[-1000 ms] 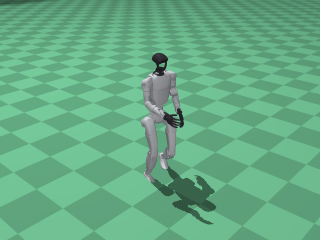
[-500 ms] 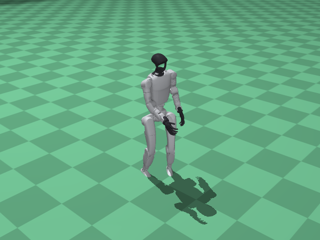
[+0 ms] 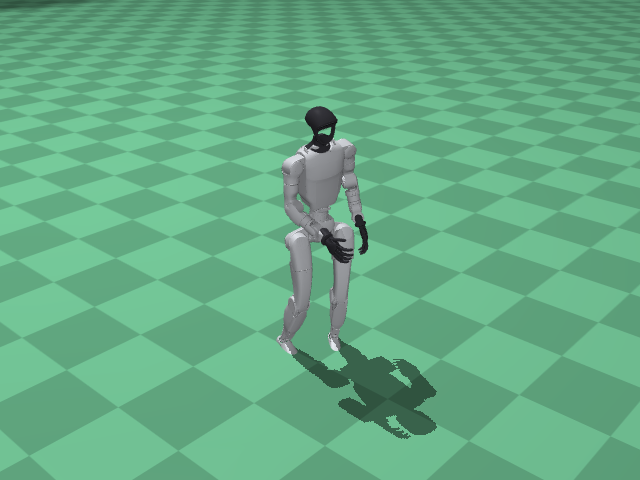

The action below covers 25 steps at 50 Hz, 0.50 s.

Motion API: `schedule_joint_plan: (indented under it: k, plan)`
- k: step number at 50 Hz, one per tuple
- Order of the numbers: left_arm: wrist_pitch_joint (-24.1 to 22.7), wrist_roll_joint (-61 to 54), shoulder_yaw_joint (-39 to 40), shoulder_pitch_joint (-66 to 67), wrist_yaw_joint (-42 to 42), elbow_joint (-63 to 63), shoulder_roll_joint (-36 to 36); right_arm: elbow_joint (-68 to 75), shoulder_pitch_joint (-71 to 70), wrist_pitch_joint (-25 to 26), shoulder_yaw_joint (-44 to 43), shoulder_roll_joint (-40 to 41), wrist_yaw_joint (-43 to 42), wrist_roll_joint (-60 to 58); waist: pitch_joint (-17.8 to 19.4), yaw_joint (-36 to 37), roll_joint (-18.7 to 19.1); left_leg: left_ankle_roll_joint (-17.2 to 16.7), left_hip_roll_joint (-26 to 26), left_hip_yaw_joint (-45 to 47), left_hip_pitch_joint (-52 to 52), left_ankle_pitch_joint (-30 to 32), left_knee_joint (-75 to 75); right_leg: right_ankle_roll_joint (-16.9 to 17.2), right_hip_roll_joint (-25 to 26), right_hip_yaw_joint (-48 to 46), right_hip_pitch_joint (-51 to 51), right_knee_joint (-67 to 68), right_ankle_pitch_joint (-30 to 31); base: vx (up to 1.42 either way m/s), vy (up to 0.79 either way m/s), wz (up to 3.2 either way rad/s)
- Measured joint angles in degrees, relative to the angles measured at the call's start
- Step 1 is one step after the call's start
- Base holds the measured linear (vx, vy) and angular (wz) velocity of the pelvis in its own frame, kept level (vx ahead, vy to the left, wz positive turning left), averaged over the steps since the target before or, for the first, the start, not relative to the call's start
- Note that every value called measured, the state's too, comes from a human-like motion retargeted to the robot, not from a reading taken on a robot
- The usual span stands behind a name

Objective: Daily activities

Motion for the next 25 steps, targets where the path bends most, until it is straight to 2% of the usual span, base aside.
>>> schedule_joint_plan:
  k: [5, 13, 25]
  plan:
    - [0.5, -1.6, -0.4, -0.4, 1.7, 0.4, -0.3, -0.2, -7.3, 0.8, -3.0, -0.6, -5.1, -0.4, -0.2, 0.9, -0.5, 0.2, -0.5, 0.1, 0.0, 0.8, -0.9, 0.1, -0.7, -0.2, -0.4, 0.3, 0.1, 0.0, 0.0, 0.0]
    - [1.3, -3.3, -1.2, -2.6, 2.0, 3.2, -0.6, 9.5, -16.4, 2.5, -5.6, -0.2, -9.2, 0.4, -0.9, 2.0, -1.1, -0.2, -1.0, 0.0, -0.3, 2.7, -3.8, 0.4, -2.0, -1.1, -1.5, -0.1, 0.3, 0.0, 0.0, 0.0]
    - [1.6, -4.4, -0.3, -3.8, 0.8, 4.4, -0.1, 11.4, -11.5, 2.0, -5.0, 2.5, -6.3, 3.2, -1.7, 1.0, -2.3, -1.1, -1.1, -0.7, -0.7, 4.8, -7.2, 0.6, -2.8, -1.9, -2.6, -1.3, 0.8, 0.0, 0.0, 0.0]
